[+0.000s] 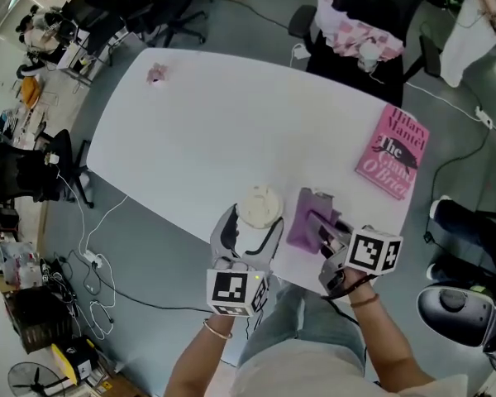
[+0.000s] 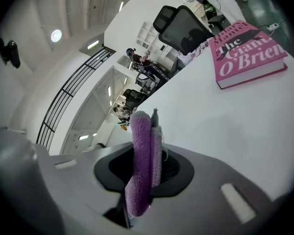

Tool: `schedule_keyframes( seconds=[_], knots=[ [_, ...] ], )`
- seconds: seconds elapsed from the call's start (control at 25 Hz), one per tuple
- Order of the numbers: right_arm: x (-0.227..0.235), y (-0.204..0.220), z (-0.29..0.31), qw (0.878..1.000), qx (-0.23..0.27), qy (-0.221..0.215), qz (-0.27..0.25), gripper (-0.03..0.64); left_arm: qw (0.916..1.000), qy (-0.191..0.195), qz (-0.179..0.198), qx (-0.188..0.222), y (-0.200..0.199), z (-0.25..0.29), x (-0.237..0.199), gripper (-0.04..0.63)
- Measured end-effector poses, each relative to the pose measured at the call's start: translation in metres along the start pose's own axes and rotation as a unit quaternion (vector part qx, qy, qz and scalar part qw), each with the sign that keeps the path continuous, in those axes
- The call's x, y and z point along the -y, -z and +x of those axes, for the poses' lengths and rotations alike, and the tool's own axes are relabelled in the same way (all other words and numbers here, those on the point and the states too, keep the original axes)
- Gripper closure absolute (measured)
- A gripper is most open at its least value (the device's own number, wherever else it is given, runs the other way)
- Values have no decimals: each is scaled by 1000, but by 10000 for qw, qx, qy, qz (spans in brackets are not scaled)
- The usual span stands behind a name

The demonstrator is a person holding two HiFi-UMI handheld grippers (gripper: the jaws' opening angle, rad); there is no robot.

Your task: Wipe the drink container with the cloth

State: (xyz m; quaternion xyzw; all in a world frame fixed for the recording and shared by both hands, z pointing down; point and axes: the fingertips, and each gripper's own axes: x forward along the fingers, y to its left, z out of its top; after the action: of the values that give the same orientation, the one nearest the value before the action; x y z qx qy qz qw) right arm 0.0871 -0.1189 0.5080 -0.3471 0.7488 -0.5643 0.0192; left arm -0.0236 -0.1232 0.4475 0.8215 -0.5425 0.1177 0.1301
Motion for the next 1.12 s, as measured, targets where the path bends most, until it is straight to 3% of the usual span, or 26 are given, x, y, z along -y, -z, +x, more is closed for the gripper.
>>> schedule_keyframes(
  seconds=[0.2, 0.48, 0.72, 1.12],
  knots=[
    [-33, 5, -11, 9971, 329, -660, 172, 548, 9993, -300, -156, -129, 2, -2, -1, 224],
    [-59, 2, -10, 9904, 627, -1211, 216, 548, 9963, -681, -397, -329, 3, -3, 0, 224],
    [-54, 4, -10, 9845, 894, -1399, 566, 548, 9933, -942, -554, -386, 4, -6, -1, 224],
    [-49, 10, 2, 9775, 1039, -1638, 823, 548, 9931, -961, -573, -350, 4, -6, 0, 225]
  ],
)
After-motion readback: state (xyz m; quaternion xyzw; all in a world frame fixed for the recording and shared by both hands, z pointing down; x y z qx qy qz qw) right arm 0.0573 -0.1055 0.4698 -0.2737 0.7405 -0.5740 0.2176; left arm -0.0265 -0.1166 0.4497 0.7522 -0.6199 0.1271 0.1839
